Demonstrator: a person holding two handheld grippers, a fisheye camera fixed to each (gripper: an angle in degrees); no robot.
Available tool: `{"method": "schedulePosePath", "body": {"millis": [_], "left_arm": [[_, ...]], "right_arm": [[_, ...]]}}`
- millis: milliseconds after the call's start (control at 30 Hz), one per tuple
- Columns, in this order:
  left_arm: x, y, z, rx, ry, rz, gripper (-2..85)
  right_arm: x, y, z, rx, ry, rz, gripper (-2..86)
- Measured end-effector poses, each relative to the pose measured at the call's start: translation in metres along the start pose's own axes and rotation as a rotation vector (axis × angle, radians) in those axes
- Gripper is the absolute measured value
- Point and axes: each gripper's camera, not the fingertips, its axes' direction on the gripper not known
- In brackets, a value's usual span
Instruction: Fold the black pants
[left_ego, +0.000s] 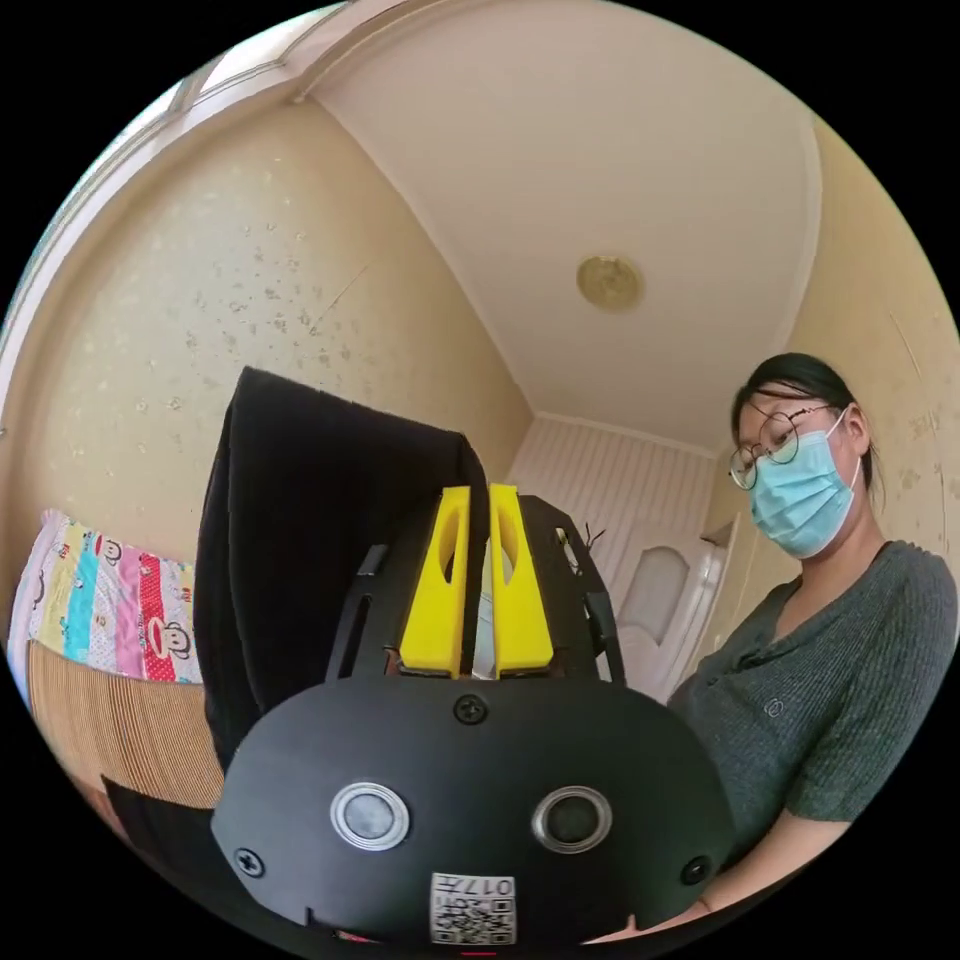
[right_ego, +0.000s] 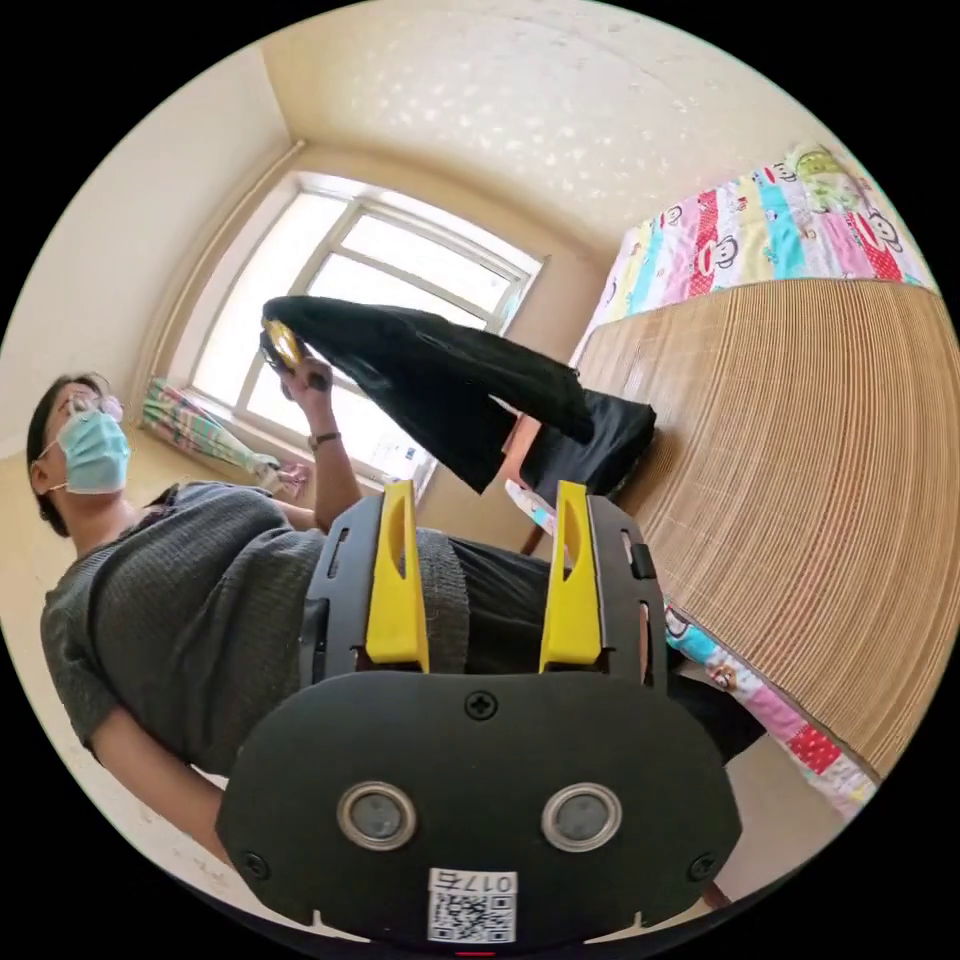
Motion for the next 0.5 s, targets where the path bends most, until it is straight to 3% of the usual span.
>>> {"method": "schedulePosePath", "body": {"millis": [33,100,167,233,267,300,367,500], "left_arm": [[0.016,0.012,0.017,-0.013,0.085,0.017,3.9],[0.036,0.030,0.043,-0.040,0.216,0.016,3.9],[0.054,0.047,0.067,-0.090,0.310,0.017,3.8],[0.081,0.069,0.095,-0.214,0.409,0.084,3.8],[0.088,0.075,0.102,-0.257,0.440,0.110,3.9],[0.104,0.090,0.114,-0.350,0.505,0.177,3.9],[0.131,0.114,0.128,-0.481,0.539,0.278,4.1],[0.162,0.166,0.154,-0.704,0.410,0.344,5.2]], "right_arm": [[0.007,-0.008,0.004,-0.028,0.060,0.048,20.9],[0.038,-0.014,0.001,0.009,-0.040,0.203,23.7],[0.088,-0.008,-0.011,0.235,-0.641,0.263,25.7],[0.120,0.003,-0.021,0.500,-1.040,0.256,24.6],[0.132,0.006,-0.030,0.569,-1.100,0.255,22.6],[0.135,0.007,-0.036,0.586,-1.073,0.256,21.6],[0.136,0.007,-0.067,0.602,-0.840,0.277,11.2],[0.129,0.009,-0.117,0.733,-0.737,0.200,5.5]]}}
